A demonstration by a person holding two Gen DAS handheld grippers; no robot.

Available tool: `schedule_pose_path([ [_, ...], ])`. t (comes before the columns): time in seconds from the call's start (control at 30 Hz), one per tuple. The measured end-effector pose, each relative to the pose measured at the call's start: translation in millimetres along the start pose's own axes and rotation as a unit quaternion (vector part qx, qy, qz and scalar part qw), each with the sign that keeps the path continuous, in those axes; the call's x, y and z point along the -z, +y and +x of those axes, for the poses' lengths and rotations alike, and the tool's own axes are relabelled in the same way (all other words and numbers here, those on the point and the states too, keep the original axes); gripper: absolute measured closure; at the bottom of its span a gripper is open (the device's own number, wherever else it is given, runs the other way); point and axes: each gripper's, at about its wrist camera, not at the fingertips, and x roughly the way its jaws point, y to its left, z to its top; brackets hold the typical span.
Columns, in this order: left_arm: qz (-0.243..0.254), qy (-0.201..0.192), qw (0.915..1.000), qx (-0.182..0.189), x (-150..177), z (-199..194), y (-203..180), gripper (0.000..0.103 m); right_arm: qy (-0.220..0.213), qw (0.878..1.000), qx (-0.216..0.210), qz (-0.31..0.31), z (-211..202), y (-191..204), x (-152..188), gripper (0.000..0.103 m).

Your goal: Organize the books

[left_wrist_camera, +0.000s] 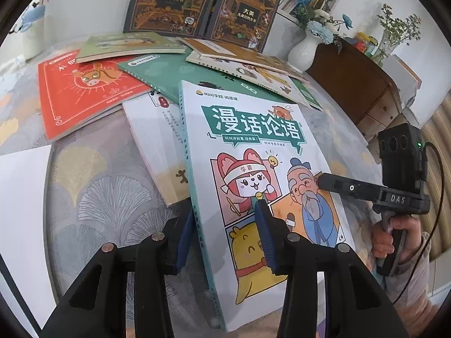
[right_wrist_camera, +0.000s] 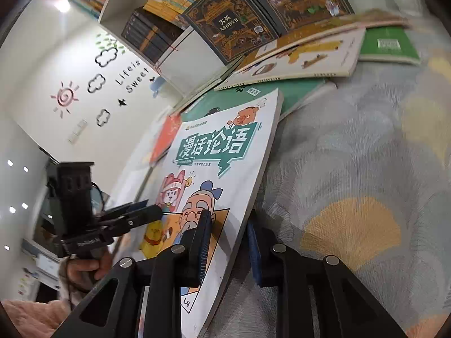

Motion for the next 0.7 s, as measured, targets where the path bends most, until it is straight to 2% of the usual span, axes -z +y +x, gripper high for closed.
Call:
schedule_pose_path([
  [0.13, -0.023, 0.009, 0.9997, 0.0, -3, -4, 1, 0.066, -0.01, 0.998, 0.052, -0.036, -2, 22, 1, 0.078],
  [0.2, -0.021, 0.005, 0.9998, 0.002, -4, -9, -2, 0.066, -0.019, 0.997, 0.062, -0.05, -7, 33, 3, 0.078],
  [0.43, -0.013, -0.012, 0.9997, 0.017, -8, -30, -10, 0.066, -0.031, 0.994, 0.071, -0.074, -21, 60, 2, 0.078],
  [0.7, -0.025, -0.046, 0.9978, 0.04, -17, -65, -2, 0.066, -0.048, 0.992, 0.066, -0.097, -28, 96, -6, 0.077],
])
